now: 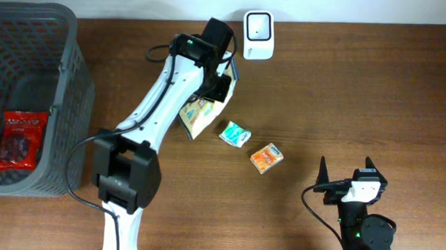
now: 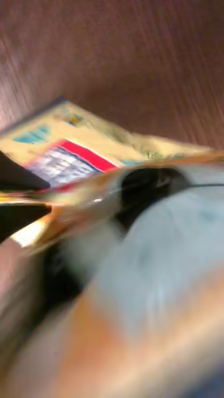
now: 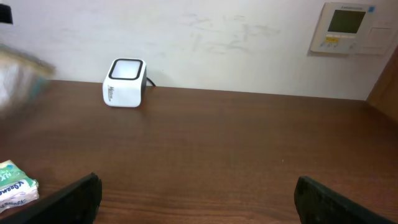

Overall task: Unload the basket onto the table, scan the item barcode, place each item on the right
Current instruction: 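Drop the cream wet-wipe pack on the table near the scanner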

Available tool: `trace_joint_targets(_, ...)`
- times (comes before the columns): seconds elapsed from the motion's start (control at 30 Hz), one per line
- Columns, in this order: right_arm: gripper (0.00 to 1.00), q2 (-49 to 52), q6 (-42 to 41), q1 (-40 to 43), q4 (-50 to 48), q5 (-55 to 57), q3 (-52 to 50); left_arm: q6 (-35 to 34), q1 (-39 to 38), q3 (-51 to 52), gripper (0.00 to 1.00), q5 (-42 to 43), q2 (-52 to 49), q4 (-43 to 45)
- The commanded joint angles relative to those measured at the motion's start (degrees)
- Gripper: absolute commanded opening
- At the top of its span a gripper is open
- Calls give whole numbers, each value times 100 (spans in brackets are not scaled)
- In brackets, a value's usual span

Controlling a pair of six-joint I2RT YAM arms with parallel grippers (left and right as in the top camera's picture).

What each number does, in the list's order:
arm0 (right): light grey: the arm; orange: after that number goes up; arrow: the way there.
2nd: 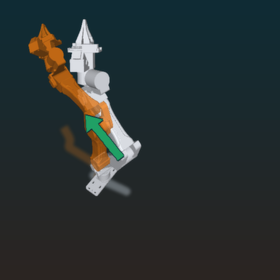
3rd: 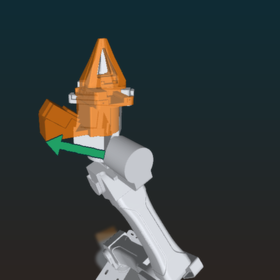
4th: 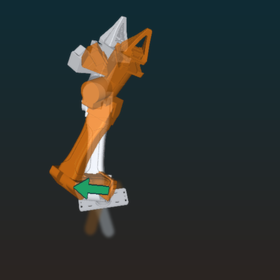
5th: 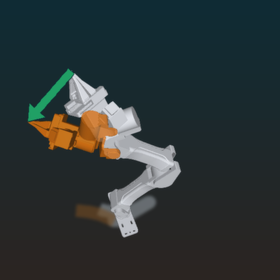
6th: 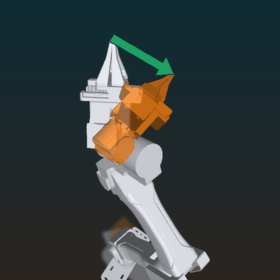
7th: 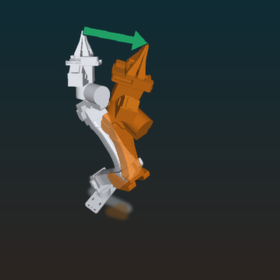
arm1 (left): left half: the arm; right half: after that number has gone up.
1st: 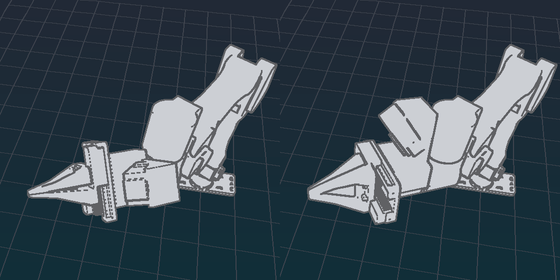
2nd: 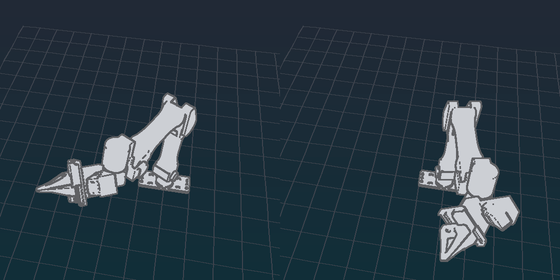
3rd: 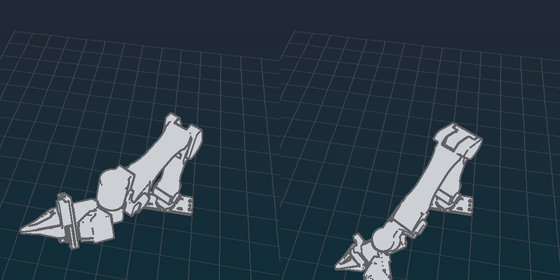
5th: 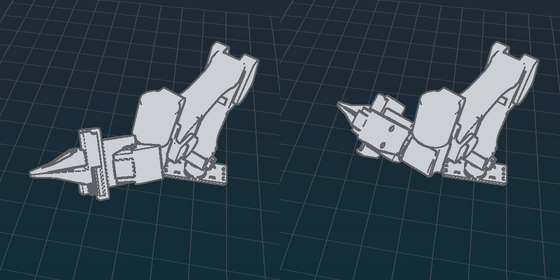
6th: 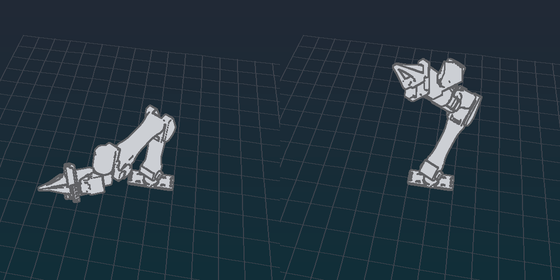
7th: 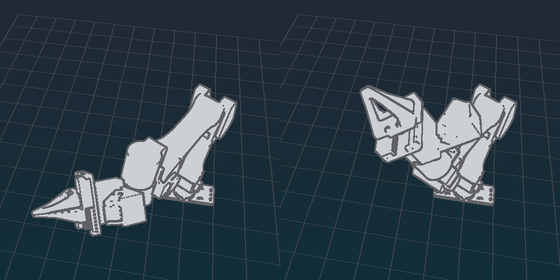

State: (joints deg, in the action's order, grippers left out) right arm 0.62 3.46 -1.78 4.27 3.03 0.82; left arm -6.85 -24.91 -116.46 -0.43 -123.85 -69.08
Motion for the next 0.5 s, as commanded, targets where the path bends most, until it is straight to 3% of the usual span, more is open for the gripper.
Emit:
trace_joint_targets(0.0, 98, -42, 20, 31, 4, 66, -50, -37, 7, -378, 74, -221, 197, -125)
trace_joint_targets(0.07, 98, -42, 20, 31, 4, 66, -50, -35, 92, -1086, 93, -223, 238, -538)
trace_joint_targets(0.2, 99, -42, 20, 31, 2, 66, -50, -35, 516, -3637, 100, -245, 249, -1884)
trace_joint_targets(0.27, 99, -42, 20, 31, 4, 66, -50, -35, 754, -4413, 99, -245, 249, -2267)
trace_joint_targets(0.33, 98, -42, 20, 31, 4, 68, -50, -31, 1333, -5477, 99, -350, 249, -2765)
trace_joint_targets(0.47, 98, -42, 20, 31, 4, 66, -50, -39, 2660, -5700, 99, -372, 560, -2763)
